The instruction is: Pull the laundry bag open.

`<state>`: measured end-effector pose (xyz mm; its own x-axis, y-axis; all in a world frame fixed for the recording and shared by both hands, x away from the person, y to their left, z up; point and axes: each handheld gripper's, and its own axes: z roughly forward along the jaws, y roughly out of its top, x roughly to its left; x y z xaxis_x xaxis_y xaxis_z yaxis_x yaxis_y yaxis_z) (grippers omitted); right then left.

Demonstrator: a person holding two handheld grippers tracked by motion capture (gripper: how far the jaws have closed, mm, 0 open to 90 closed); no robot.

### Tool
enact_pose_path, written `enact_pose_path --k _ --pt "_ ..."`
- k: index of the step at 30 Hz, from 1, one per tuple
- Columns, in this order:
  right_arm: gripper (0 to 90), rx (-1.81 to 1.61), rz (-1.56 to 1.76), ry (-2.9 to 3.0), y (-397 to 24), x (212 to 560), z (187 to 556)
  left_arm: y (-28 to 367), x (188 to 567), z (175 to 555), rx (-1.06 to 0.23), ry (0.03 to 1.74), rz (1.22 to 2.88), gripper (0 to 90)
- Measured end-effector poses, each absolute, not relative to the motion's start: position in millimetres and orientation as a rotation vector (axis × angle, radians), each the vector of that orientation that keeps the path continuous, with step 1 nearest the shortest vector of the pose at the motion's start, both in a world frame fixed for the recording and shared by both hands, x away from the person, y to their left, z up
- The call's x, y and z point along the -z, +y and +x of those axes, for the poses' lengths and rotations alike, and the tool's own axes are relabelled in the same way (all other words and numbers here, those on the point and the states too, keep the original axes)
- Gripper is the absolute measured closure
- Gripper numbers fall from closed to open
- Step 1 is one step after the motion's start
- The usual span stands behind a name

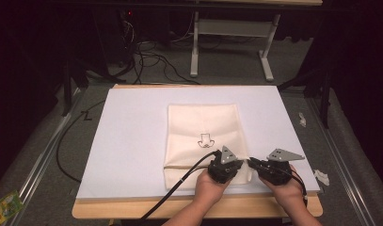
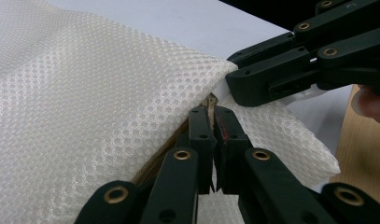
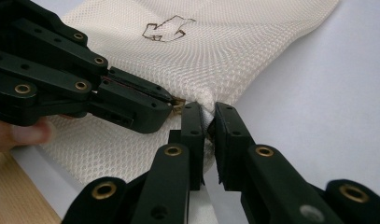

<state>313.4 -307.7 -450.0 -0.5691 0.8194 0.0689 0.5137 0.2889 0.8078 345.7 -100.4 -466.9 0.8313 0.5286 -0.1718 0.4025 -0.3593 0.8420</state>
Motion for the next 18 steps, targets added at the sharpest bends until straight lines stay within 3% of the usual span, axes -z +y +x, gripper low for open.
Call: enact_pose_path --k 18 --pt "84.1 -1.174 1.202 2.206 -306.8 449.8 312.0 -98.1 466.2 343.8 -0.164 0.674 2.003 87.2"
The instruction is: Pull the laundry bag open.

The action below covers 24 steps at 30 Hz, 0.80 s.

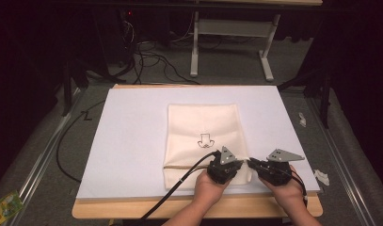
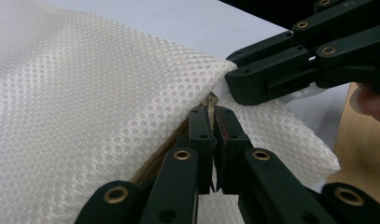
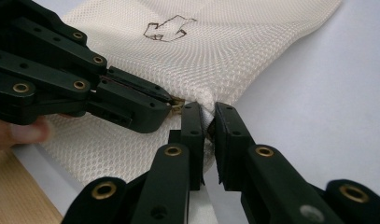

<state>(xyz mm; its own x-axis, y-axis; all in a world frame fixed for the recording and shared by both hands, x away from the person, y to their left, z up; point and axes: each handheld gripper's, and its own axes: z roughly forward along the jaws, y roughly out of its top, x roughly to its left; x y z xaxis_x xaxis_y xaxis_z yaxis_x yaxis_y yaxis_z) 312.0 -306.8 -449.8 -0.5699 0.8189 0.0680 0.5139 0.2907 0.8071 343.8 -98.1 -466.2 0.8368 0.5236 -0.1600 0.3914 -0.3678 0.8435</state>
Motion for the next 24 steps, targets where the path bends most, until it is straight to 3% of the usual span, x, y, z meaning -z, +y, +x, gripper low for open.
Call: enact_pose_path --k 7,16,24 --pt "84.6 -1.162 1.201 2.196 -307 449 313 -86 467 348 -0.169 0.710 2.013 87.3" --pt "84.7 -1.164 1.215 2.177 -312 447 313 -41 464 346 -0.225 0.721 2.042 87.3" --pt "84.9 -1.173 1.255 2.159 -320 447 316 30 459 352 -0.170 0.857 2.049 87.3"
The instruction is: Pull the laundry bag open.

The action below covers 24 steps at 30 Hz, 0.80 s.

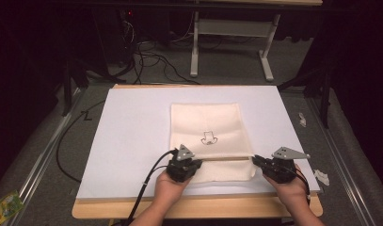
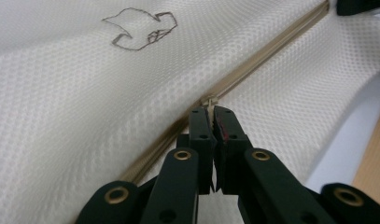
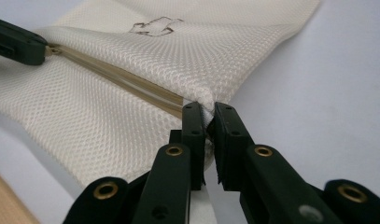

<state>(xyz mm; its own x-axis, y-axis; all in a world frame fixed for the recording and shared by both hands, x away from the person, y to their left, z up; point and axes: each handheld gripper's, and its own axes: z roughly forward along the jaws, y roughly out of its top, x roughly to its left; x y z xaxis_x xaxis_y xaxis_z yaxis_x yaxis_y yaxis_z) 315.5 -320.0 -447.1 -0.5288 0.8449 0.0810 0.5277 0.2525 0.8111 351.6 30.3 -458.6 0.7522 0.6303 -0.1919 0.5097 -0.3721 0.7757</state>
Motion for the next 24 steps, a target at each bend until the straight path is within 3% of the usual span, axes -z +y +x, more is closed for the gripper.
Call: enact_pose_path --k 4,11,14,20,21,24 --pt "85.0 -1.153 1.190 2.205 -306 446 312 50 451 343 -0.203 0.822 2.093 87.3" --pt "85.6 -1.119 1.284 2.135 -322 447 316 103 464 351 -0.208 0.996 2.020 87.6" --pt "85.2 -1.169 1.348 2.109 -343 449 318 130 462 357 -0.100 1.020 1.950 87.3" --pt "77.2 -1.142 1.324 2.151 -334 458 318 129 465 352 -0.132 0.991 1.977 86.0" --pt "72.8 -1.143 1.330 2.145 -336 458 319 129 465 352 -0.144 0.977 1.974 81.0" --pt "52.1 -1.164 1.344 2.109 -340 459 319 130 461 352 -0.259 0.946 1.989 51.8"
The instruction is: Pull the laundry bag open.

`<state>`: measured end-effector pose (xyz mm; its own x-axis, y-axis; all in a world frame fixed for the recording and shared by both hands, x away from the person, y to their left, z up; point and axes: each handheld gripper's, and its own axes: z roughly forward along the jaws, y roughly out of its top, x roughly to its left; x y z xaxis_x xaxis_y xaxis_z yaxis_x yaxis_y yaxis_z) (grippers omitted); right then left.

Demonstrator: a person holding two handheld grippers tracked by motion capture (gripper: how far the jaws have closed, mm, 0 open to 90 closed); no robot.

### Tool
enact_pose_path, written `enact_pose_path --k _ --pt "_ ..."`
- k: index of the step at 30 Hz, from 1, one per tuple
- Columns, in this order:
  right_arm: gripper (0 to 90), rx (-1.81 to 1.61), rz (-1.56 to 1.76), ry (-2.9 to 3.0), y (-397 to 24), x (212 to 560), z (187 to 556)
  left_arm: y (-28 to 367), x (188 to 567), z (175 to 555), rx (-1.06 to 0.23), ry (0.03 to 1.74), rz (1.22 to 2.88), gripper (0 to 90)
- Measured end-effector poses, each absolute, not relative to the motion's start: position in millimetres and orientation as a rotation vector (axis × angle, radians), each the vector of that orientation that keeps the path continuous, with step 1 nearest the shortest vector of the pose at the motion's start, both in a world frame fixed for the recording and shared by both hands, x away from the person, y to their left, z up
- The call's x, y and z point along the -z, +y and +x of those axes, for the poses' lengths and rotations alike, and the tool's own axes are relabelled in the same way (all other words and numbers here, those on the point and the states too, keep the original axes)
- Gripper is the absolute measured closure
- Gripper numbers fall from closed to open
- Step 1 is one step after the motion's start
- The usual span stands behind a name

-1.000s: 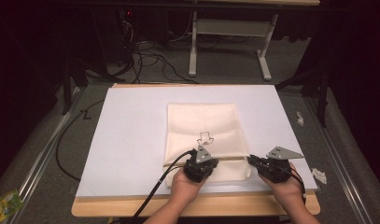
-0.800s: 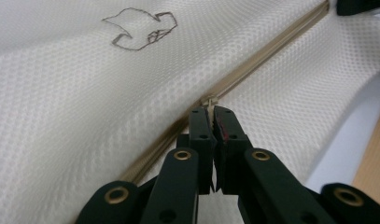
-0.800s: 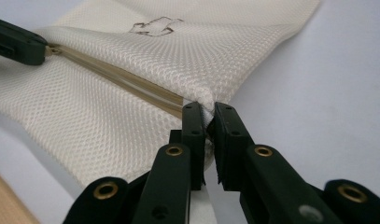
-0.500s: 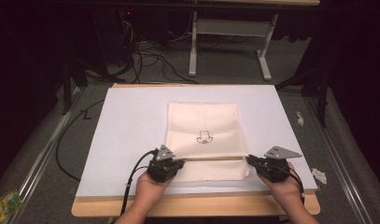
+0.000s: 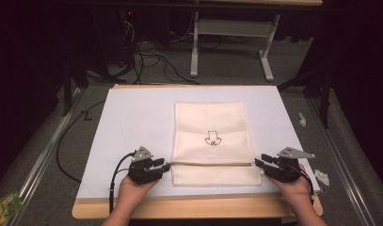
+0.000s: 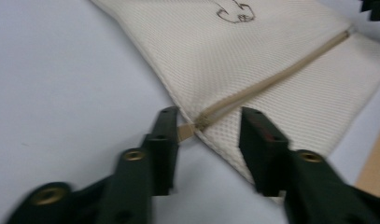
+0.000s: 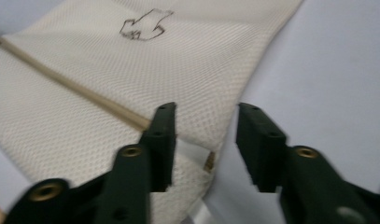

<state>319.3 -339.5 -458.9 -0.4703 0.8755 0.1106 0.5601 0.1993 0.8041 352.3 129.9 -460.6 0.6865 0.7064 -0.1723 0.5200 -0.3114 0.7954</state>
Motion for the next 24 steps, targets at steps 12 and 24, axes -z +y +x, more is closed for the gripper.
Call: enact_pose_path --k 12,24 --pt "15.1 -1.109 1.416 1.828 -398 445 316 216 445 364 -0.592 1.173 1.871 12.5" --pt "14.5 -1.078 1.383 1.829 -396 446 318 230 449 363 -0.593 1.210 1.815 8.5"
